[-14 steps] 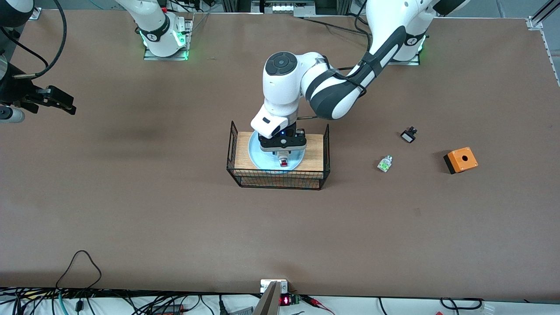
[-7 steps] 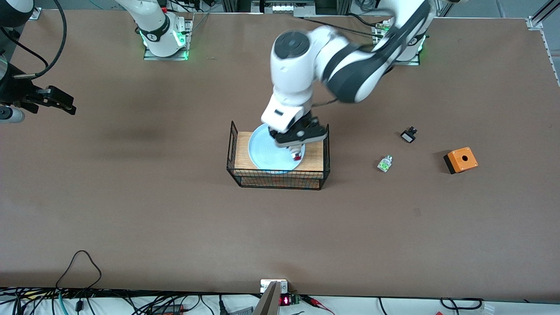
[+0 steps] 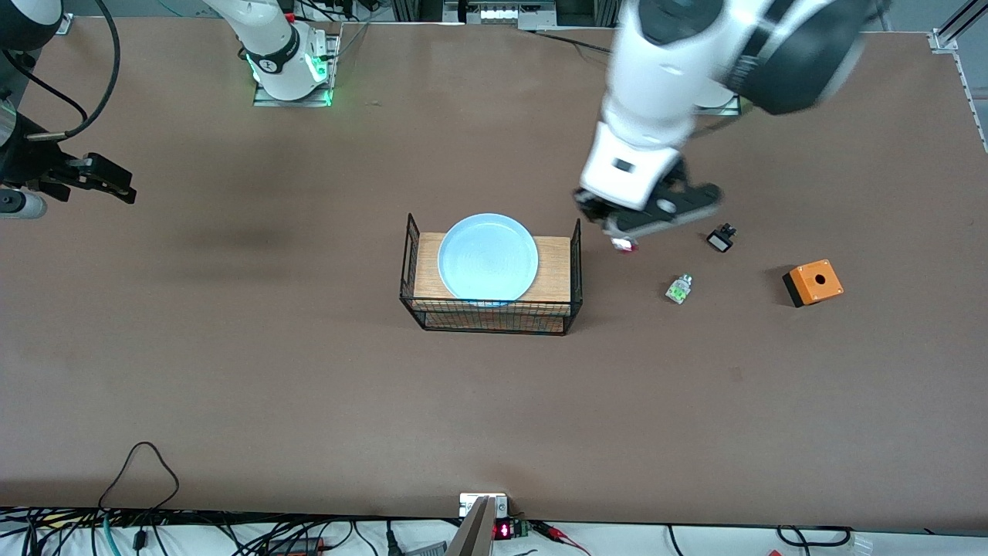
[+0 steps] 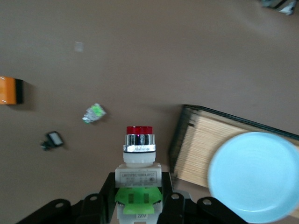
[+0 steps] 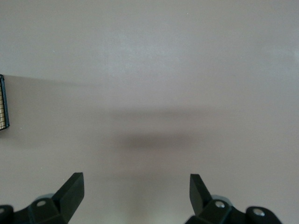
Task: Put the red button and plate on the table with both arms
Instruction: 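Lift the red button and carry it toward the orange box, then lower the red button onto the table while the right gripper reaches the plate, then open and raise the left gripper while the right gripper grips the plate rim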
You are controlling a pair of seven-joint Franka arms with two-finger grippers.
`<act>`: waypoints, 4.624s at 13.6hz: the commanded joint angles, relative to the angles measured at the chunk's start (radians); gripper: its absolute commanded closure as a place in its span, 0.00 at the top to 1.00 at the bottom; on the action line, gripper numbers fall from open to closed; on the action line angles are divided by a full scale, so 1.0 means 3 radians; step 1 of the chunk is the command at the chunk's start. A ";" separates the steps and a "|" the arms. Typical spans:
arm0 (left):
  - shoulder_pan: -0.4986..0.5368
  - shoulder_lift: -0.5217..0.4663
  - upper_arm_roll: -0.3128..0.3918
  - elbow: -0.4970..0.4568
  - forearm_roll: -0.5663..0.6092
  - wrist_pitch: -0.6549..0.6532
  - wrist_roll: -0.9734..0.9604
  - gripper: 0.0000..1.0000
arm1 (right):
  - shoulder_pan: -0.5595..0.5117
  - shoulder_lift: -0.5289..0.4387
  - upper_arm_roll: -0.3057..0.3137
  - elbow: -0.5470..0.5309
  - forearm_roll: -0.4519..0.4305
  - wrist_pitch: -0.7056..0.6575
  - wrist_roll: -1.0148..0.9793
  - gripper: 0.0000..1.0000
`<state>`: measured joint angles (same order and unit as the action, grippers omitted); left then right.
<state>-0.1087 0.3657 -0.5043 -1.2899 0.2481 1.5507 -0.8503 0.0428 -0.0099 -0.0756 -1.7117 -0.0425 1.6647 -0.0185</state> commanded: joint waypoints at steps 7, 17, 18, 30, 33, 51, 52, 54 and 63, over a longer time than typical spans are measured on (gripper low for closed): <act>0.1282 0.0462 -0.0006 -0.0587 -0.0060 0.0101 0.2644 0.22 | 0.0719 0.0058 0.0022 0.0061 0.0530 -0.0017 0.1343 1.00; 0.1804 0.0800 0.0019 -0.1846 0.0338 0.2260 0.3228 0.25 | 0.1984 0.0973 0.0022 0.0654 0.0561 0.0642 0.3594 1.00; 0.1815 0.0872 0.0019 -0.1872 0.0354 0.2347 0.3228 0.27 | 0.2035 0.1060 0.0022 0.0654 0.0551 0.0689 0.3711 1.00; 0.1835 0.0407 -0.0506 -0.1148 0.0349 0.1042 0.3152 1.00 | 0.2347 0.1689 0.0022 0.0654 0.0637 0.1088 0.4658 1.00; 0.1830 0.0387 -0.0701 -0.0768 0.0349 0.0421 0.3111 1.00 | 0.2363 0.1771 0.0022 0.0649 0.0786 0.1256 0.4658 1.00; 0.0380 -0.1003 0.1234 -0.1063 -0.0637 0.0469 0.2784 1.00 | 0.2373 0.1828 0.0012 0.0649 0.0776 0.1328 0.4669 0.77; 0.0241 -0.1075 0.1383 -0.1201 -0.0648 0.0653 0.2783 1.00 | 0.2378 0.1828 0.0012 0.0649 0.0776 0.1343 0.4669 0.74; 0.0056 -0.1127 0.1594 -0.1309 -0.0643 0.0686 0.2738 1.00 | 0.2378 0.1833 0.0012 0.0649 0.0781 0.1349 0.4664 0.67; 0.0086 -0.1147 0.1579 -0.1238 -0.0633 0.0497 0.2645 1.00 | 0.2394 0.1848 0.0012 0.0633 0.0781 0.1431 0.4653 0.18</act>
<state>-0.0706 0.0426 -0.0467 -1.6676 0.0721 1.7191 -0.0665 0.7469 0.5360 -0.0584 -1.5403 0.1754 2.0933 1.3709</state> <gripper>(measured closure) 0.000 0.744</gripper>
